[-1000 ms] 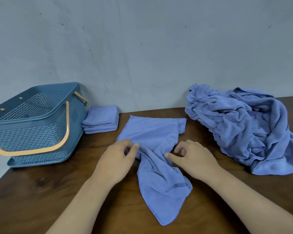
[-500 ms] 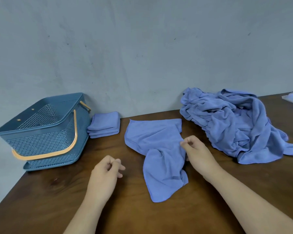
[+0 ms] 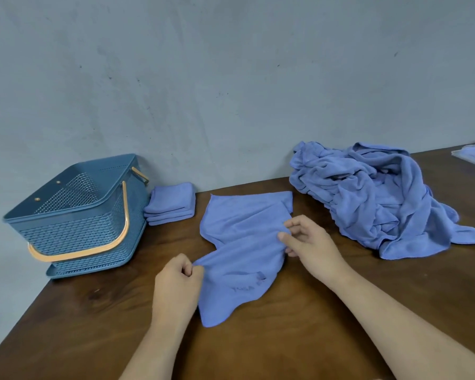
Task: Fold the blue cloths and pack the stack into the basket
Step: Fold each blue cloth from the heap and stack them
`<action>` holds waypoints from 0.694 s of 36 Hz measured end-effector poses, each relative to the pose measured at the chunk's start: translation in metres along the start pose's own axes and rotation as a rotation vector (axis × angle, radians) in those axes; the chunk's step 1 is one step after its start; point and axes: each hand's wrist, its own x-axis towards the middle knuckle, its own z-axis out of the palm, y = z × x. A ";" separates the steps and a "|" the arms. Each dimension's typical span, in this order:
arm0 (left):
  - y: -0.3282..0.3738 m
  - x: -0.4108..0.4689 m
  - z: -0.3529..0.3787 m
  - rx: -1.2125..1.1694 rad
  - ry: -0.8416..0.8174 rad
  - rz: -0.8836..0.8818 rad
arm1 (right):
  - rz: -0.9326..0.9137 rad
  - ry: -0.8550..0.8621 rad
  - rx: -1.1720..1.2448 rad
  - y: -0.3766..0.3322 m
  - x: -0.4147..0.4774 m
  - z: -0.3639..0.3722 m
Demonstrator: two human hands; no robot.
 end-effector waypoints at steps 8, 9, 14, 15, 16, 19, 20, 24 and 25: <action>0.006 -0.012 0.011 0.095 -0.148 0.471 | -0.143 -0.387 -0.343 0.006 -0.007 0.008; 0.007 -0.015 0.015 0.103 -0.244 0.479 | -0.189 -0.339 -0.443 0.010 -0.005 0.010; 0.002 -0.012 0.029 0.270 -0.475 0.414 | -0.319 -0.204 -0.923 0.017 -0.002 0.014; 0.003 -0.012 0.029 0.284 -0.486 0.420 | -0.341 -0.232 -0.947 0.016 -0.003 0.014; 0.004 -0.012 0.029 0.298 -0.492 0.433 | -0.362 -0.277 -0.936 0.014 -0.005 0.015; 0.005 -0.012 0.028 0.306 -0.502 0.437 | -0.404 -0.439 -0.908 0.013 -0.008 0.019; 0.005 -0.012 0.029 0.299 -0.502 0.428 | -0.412 -0.467 -0.912 0.013 -0.009 0.019; 0.003 -0.010 0.032 0.312 -0.492 0.412 | -0.377 -0.469 -0.844 0.011 -0.010 0.016; 0.003 -0.010 0.033 0.315 -0.490 0.409 | -0.372 -0.456 -0.821 0.010 -0.011 0.016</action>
